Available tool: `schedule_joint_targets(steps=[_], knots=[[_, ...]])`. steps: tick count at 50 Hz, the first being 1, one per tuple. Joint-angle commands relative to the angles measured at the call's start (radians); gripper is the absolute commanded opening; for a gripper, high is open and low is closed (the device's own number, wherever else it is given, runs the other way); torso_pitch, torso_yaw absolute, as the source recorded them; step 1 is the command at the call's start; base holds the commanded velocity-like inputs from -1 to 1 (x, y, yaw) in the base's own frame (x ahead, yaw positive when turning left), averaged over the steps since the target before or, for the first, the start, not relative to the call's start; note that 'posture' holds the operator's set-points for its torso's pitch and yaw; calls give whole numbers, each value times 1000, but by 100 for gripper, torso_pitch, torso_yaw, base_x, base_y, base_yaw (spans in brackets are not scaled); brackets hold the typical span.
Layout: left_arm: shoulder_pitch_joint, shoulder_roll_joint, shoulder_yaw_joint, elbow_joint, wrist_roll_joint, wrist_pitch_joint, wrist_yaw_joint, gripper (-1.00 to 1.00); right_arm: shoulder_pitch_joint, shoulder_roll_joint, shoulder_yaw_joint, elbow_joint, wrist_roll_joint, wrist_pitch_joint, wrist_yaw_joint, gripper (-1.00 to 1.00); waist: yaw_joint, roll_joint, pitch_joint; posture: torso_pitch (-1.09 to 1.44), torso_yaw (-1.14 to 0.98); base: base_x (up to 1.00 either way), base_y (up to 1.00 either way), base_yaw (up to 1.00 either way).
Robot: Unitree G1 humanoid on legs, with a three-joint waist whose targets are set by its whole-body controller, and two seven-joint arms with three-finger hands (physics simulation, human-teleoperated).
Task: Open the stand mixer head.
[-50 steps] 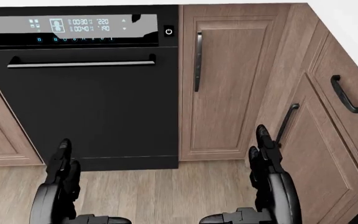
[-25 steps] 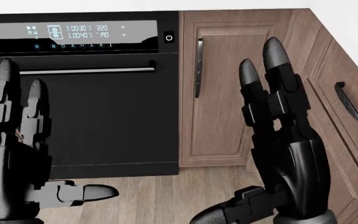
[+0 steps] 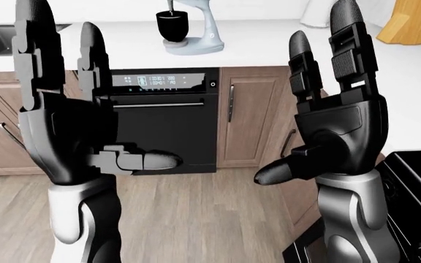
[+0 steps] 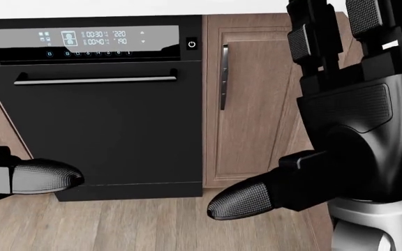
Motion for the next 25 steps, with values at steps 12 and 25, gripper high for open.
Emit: schedule_joint_targets(steps=[12,25], knots=[[-27,12,7,-19,-30,-2,6,100,-24,-8,-14,-6,-5,-24,3,100,1,3,-9,0,0,0,0,0],[-25,15,13,-22,-34,-1,6,100,-16,-5,-12,-13,-1,-23,8,100,-18,-30,-9,0,0,0,35,0]])
